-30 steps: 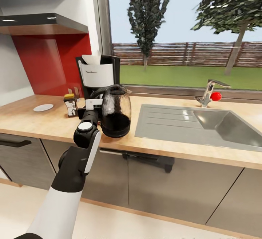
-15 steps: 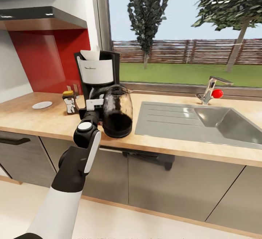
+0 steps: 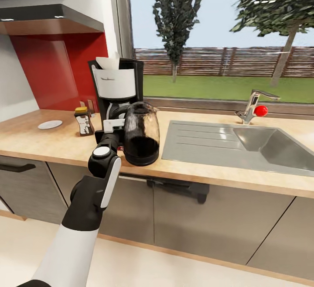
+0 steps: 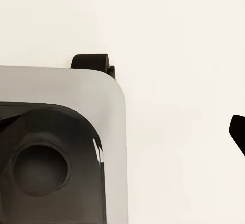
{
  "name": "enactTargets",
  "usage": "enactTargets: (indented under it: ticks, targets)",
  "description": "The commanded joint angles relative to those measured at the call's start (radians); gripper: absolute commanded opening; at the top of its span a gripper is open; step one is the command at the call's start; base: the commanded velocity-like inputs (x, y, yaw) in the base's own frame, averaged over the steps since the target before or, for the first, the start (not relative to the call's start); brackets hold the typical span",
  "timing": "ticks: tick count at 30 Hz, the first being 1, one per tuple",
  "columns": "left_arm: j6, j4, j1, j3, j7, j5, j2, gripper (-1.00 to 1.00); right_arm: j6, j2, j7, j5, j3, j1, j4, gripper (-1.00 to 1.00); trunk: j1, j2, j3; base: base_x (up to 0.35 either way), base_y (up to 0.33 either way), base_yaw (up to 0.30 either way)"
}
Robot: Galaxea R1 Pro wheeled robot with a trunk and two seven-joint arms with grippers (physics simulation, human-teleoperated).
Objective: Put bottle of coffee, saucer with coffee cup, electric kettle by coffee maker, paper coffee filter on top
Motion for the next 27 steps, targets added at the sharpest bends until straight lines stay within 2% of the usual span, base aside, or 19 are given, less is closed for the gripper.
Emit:
enactTargets:
  ticks: [1,16,18,22,27]
  targets:
    - [0.006,-0.001,-0.001,-0.001,0.004,-0.006,0.000,-1.00,-0.003,0.000,0.005,-0.007,0.002,-0.001,0.001,1.00,0.000,0.000,-0.001,0.000,0.000,0.000]
    - [0.007,0.000,-0.001,-0.001,0.004,-0.005,0.000,-1.00,-0.003,0.000,0.005,-0.007,0.002,-0.001,0.001,1.00,0.000,0.000,-0.001,0.060,0.000,0.000]
    - [0.007,0.000,-0.001,0.000,0.004,-0.005,0.000,-1.00,-0.003,0.000,0.005,-0.007,0.002,-0.001,0.001,1.00,0.008,-0.014,-0.007,0.002,0.000,0.000]
    - [0.007,0.001,-0.001,0.000,0.004,-0.005,0.000,-1.00,-0.003,0.000,0.005,-0.007,0.002,-0.001,0.001,1.00,0.008,-0.014,-0.007,0.000,0.000,0.000]
    - [0.006,0.001,-0.001,0.000,0.004,-0.005,0.000,-1.00,-0.003,0.000,0.005,-0.007,0.002,-0.001,0.001,1.00,0.023,-0.042,-0.020,0.000,0.000,0.000]
